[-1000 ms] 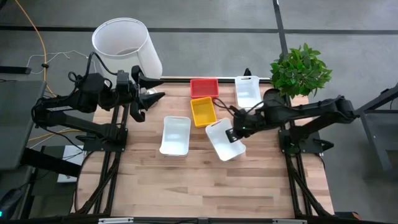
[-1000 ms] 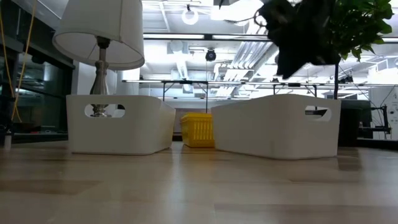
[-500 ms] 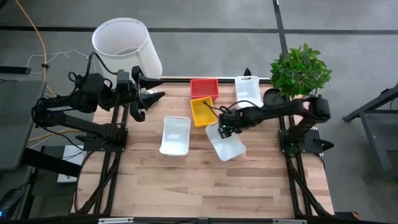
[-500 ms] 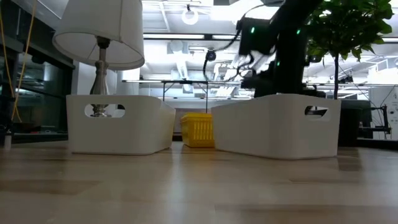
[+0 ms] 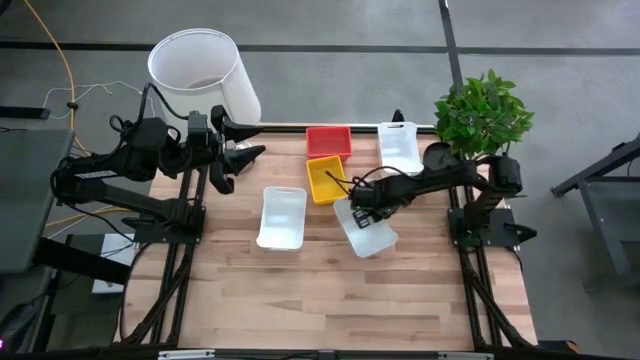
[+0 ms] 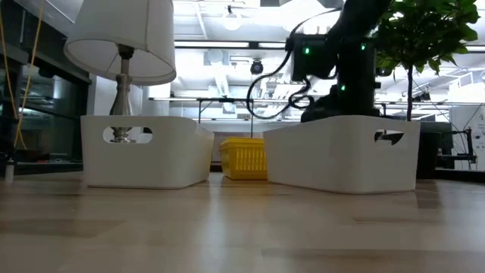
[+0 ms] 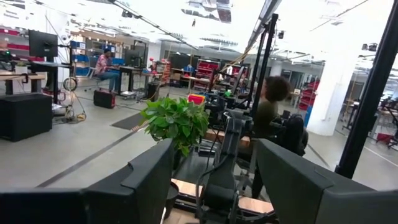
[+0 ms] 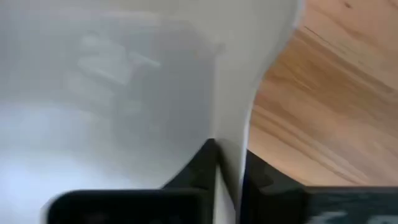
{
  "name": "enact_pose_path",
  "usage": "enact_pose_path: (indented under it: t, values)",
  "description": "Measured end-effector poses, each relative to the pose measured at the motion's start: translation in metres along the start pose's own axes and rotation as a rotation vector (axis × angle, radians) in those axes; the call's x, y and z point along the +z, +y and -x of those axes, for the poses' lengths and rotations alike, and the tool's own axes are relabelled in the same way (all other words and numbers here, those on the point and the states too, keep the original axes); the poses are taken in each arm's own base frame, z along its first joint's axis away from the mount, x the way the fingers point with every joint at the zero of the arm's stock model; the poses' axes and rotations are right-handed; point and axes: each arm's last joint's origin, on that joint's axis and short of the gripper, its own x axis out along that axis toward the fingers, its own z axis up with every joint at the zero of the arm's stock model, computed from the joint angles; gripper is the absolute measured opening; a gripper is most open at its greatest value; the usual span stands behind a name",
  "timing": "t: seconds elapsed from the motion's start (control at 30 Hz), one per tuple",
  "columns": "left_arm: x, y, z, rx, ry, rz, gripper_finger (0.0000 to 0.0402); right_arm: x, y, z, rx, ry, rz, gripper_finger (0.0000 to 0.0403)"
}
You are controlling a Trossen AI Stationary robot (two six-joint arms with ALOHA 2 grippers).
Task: Stack baskets by color
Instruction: Stack the bottom right white bin on the middle white bin
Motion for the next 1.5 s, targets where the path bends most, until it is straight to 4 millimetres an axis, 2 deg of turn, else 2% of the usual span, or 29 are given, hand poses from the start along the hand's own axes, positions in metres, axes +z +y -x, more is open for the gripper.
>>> enact_pose_path:
  t: [0.03, 0.13, 0.3, 0.47, 0.57, 0.77, 0.97, 1.1, 1.23, 1.37, 1.5]
  values:
    - [0.0, 0.0, 0.0, 0.003, 0.0, 0.0, 0.022, 0.0, -0.001, 0.004, 0.013, 0.007, 0.022, 0.0015]
    - [0.0, 0.0, 0.0, 0.006, -0.001, 0.0, 0.022, -0.001, -0.007, 0.021, 0.079, 0.05, 0.055, 0.0013]
    - [0.0, 0.0, 0.0, 0.006, 0.0, 0.0, 0.022, -0.009, -0.027, 0.069, 0.215, 0.032, 0.103, 0.0003]
    - [0.0, 0.0, 0.0, 0.006, 0.0, 0.001, 0.022, -0.017, -0.046, 0.11, 0.375, -0.039, 0.046, 0.0001]
    - [0.0, 0.0, 0.0, 0.006, 0.0, 0.003, 0.022, -0.018, -0.046, 0.126, 0.498, -0.107, 0.002, 0.0]
    - [0.0, 0.001, 0.0, 0.041, -0.008, 0.004, 0.022, -0.006, -0.015, 0.143, 0.795, -0.286, -0.103, 0.0]
    - [0.002, 0.003, 0.0, 0.106, -0.027, 0.006, 0.022, 0.014, 0.028, 0.127, 0.937, -0.414, -0.277, 0.0]
    - [0.004, 0.004, 0.0, 0.134, -0.048, 0.008, 0.022, 0.03, 0.06, 0.117, 0.907, -0.416, -0.32, 0.0]
    - [0.004, 0.005, 0.001, 0.193, -0.057, -0.025, 0.022, 0.046, 0.09, 0.12, 0.828, -0.385, -0.309, 0.0]
    - [0.004, 0.007, 0.001, 0.262, -0.054, -0.064, 0.022, 0.056, 0.111, 0.108, 0.652, -0.337, -0.292, 0.0]
    - [0.004, 0.008, 0.001, 0.305, -0.05, -0.11, 0.022, 0.065, 0.13, 0.102, 0.633, -0.322, -0.292, 0.0]
